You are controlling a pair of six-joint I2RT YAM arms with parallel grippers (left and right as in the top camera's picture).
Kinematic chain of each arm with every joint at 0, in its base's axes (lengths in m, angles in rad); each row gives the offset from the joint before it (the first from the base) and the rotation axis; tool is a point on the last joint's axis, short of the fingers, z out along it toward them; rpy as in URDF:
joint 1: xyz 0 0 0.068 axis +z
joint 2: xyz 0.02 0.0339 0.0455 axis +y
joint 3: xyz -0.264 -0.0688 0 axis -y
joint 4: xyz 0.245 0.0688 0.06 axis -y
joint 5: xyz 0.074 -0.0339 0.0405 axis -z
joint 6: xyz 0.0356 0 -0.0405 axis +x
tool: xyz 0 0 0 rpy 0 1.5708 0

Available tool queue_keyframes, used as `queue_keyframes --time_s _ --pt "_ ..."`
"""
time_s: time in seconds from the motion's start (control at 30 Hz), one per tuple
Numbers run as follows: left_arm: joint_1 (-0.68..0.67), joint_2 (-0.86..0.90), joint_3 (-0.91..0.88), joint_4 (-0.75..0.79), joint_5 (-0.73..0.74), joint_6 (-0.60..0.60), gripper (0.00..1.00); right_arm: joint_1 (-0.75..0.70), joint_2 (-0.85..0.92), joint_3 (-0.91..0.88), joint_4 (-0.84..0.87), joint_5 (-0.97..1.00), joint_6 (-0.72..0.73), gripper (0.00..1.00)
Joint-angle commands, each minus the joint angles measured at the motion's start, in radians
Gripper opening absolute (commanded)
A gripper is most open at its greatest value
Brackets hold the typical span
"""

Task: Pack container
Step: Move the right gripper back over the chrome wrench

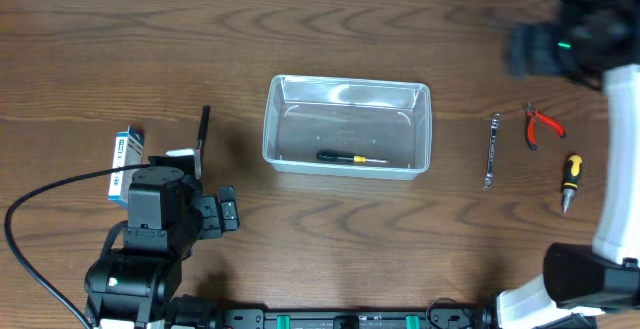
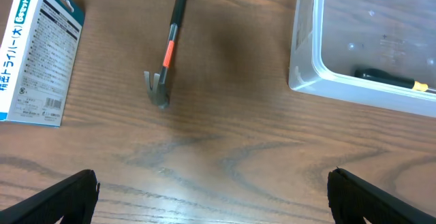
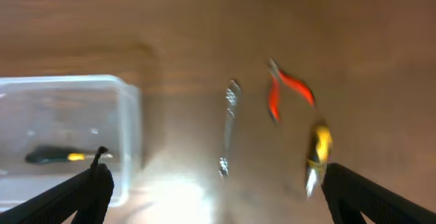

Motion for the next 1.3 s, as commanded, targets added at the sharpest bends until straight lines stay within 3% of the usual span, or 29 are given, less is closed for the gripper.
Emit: queue_keyframes --time_s 0.0,0.2,0.37,0.6,0.73,0.9,1.27 --pt "0.000 -0.001 0.020 -0.002 -0.008 -0.009 0.98 -0.067 -0.007 -0.009 -0.058 -0.016 0.067 0.99" --pt "0.000 0.000 0.020 -0.001 -0.008 -0.009 0.98 -0.112 -0.110 -0.052 -0.177 -0.018 0.048 0.99" --pt "0.000 0.000 0.020 0.006 -0.008 -0.009 0.98 -0.110 -0.283 -0.270 -0.163 -0.038 0.072 0.99" --pt "0.000 0.000 0.020 0.005 -0.008 -0.009 0.98 -0.110 -0.452 -0.775 0.179 -0.060 0.048 0.99" --pt "0.000 0.000 0.020 0.005 -0.008 -0.009 0.98 -0.110 -0.393 -0.965 0.422 -0.048 0.023 0.99" --pt "0.000 0.000 0.020 0.005 -0.008 -0.009 0.98 -0.109 -0.209 -1.005 0.636 -0.050 0.023 0.99" --pt "0.000 0.000 0.020 0.004 -0.008 -0.009 0.98 -0.071 0.092 -1.005 0.806 -0.053 0.026 0.99"
